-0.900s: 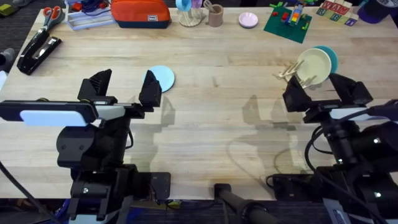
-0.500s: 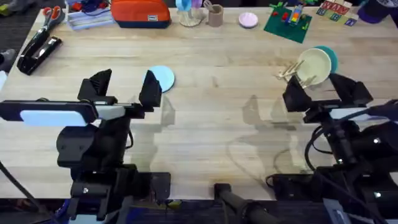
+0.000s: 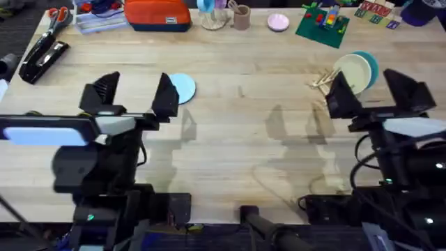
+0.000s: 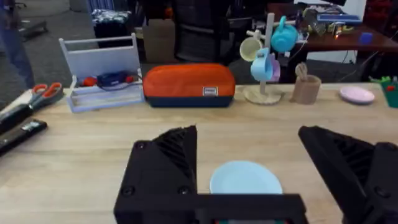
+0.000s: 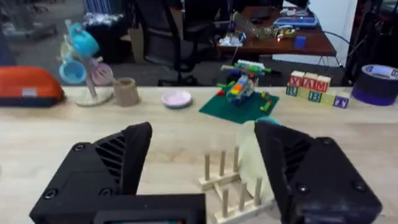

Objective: Pick up the plates from the table one by one and place each into a slot on the dish rack.

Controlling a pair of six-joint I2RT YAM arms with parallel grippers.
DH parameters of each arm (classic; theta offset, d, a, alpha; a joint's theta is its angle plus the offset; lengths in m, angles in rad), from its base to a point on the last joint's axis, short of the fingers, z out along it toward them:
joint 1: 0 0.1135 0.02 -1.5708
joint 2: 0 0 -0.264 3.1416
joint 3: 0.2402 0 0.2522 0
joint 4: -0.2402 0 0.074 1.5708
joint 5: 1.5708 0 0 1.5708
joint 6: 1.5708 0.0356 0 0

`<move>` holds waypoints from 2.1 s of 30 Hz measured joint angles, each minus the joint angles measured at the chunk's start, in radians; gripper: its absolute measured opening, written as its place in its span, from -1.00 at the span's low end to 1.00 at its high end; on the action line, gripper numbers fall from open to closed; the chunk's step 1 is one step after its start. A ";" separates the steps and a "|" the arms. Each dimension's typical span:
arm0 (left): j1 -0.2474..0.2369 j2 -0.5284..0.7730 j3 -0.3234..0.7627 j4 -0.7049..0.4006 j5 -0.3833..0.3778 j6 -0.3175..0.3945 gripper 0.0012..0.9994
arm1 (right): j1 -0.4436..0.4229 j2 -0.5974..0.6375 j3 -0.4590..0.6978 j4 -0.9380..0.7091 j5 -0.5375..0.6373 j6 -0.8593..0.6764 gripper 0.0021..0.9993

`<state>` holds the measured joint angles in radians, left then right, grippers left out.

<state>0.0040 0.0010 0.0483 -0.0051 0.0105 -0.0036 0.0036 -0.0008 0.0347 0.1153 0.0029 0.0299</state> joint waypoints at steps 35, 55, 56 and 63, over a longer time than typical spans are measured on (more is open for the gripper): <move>0.000 0.897 1.186 -1.067 -0.037 0.004 0.99 | 0.000 0.822 1.051 -1.004 -0.001 0.023 0.99; 0.000 1.192 1.292 -1.216 0.020 0.004 0.99 | 0.006 1.123 1.242 -1.105 -0.086 0.023 0.99; 0.000 1.193 1.292 -1.212 0.020 0.004 0.99 | 0.006 1.123 1.242 -1.105 -0.086 0.023 0.99; 0.000 1.193 1.292 -1.179 0.023 0.003 -0.46 | 0.006 1.123 1.243 -1.105 -0.086 0.023 0.99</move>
<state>0.0044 1.1938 1.3399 -1.1845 0.0333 -0.0002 0.0093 1.1221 1.2774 -0.9894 -0.0834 0.0528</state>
